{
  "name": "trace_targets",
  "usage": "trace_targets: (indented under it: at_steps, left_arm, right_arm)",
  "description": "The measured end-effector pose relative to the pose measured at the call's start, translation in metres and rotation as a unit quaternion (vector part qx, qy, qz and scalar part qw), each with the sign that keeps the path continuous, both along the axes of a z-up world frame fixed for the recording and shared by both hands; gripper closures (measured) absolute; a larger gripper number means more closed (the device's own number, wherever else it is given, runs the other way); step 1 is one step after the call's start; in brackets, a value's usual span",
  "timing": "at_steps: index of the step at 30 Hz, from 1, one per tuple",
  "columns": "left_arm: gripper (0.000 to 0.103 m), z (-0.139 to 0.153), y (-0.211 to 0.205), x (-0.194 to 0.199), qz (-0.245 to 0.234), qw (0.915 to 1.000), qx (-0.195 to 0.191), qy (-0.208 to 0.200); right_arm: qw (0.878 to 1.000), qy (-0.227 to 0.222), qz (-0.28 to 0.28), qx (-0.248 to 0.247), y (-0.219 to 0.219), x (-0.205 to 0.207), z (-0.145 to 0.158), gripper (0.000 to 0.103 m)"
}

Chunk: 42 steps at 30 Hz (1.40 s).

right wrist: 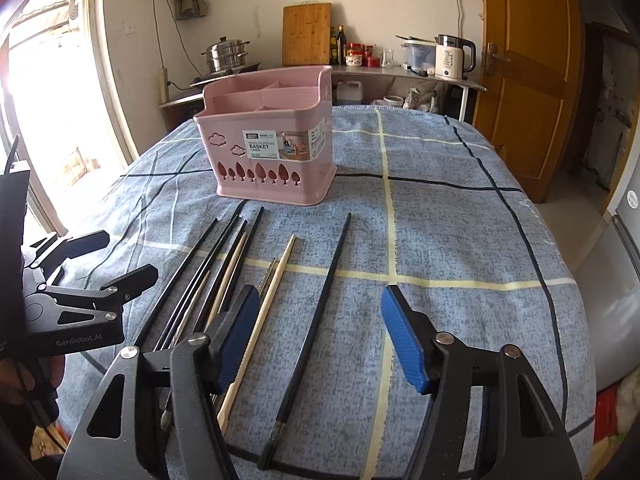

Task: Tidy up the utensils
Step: 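Close the left tool on a black chopstick while the right tool grasps another black chopstick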

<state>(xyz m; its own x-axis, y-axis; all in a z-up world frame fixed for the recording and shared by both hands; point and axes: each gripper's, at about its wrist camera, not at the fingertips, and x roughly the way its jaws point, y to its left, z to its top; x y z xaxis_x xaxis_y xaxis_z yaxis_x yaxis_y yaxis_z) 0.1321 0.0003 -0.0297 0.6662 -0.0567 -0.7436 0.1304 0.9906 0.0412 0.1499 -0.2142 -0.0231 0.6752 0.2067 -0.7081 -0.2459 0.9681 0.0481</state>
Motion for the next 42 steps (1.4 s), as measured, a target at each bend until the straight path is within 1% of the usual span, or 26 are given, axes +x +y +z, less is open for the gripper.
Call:
trace_targets:
  at_steps: [1,2,5,8,10,13,16,20,23,27,31,34,36,38,39,40,42]
  left_arm:
    - [0.02,-0.002,0.001,0.006,-0.001,0.9999,-0.01,0.009]
    - [0.023,-0.003,0.002,0.011,0.0,0.9998,-0.014,0.015]
    - [0.024,-0.006,-0.003,0.025,-0.002,0.9996,-0.009,0.028]
    - [0.026,-0.009,-0.008,0.037,-0.008,0.999,-0.015,0.041]
    - [0.028,-0.01,-0.011,0.045,-0.011,0.9985,-0.017,0.05]
    - [0.035,-0.012,-0.016,0.054,-0.017,0.9977,-0.022,0.062]
    - [0.044,-0.016,-0.021,0.06,-0.017,0.9975,-0.006,0.068]
    - [0.051,-0.014,-0.024,0.063,-0.022,0.9973,-0.004,0.069]
    - [0.053,-0.013,-0.025,0.065,-0.023,0.9972,-0.009,0.071]
    - [0.053,-0.012,-0.017,0.066,-0.019,0.9967,-0.028,0.073]
    - [0.053,-0.016,-0.017,0.071,-0.017,0.9966,-0.014,0.079]
    - [0.056,-0.019,-0.018,0.073,-0.013,0.9969,-0.008,0.077]
    - [0.058,-0.019,-0.02,0.074,-0.01,0.9971,-0.006,0.075]
    - [0.064,-0.019,-0.022,0.076,-0.011,0.9971,-0.002,0.075]
    - [0.065,-0.018,-0.023,0.077,-0.012,0.997,-0.002,0.076]
    - [0.069,-0.018,-0.024,0.078,-0.013,0.9969,-0.001,0.078]
    - [0.079,-0.017,-0.026,0.08,-0.016,0.9966,-0.001,0.081]
  right_arm:
    - [1.0,0.01,-0.002,-0.001,0.001,0.008,-0.003,0.054]
    - [1.0,0.019,-0.003,-0.002,0.001,0.015,-0.006,0.059]
    - [0.999,0.043,0.0,-0.001,0.004,0.035,-0.013,0.063]
    - [0.998,0.063,-0.005,-0.003,0.004,0.054,-0.021,0.074]
    - [0.997,0.075,-0.005,0.0,0.004,0.065,-0.025,0.074]
    - [0.996,0.088,-0.009,0.0,0.003,0.079,-0.031,0.078]
    - [0.995,0.099,-0.011,0.001,0.003,0.089,-0.034,0.078]
    - [0.995,0.104,-0.01,-0.007,0.007,0.101,-0.036,0.079]
    - [0.994,0.107,-0.01,-0.012,0.01,0.107,-0.037,0.079]
    - [0.994,0.109,-0.011,-0.006,0.009,0.112,-0.037,0.079]
    - [0.994,0.109,-0.01,-0.009,0.008,0.115,-0.037,0.079]
    - [0.994,0.108,-0.011,-0.012,0.009,0.117,-0.038,0.079]
    - [0.994,0.107,-0.013,-0.02,0.01,0.119,-0.038,0.083]
    - [0.994,0.107,-0.016,-0.024,0.011,0.121,-0.038,0.086]
    - [0.994,0.107,-0.018,-0.028,0.011,0.121,-0.038,0.091]
    - [0.994,0.107,-0.019,-0.029,0.011,0.122,-0.038,0.095]
    - [0.994,0.108,-0.02,-0.027,0.01,0.124,-0.038,0.095]
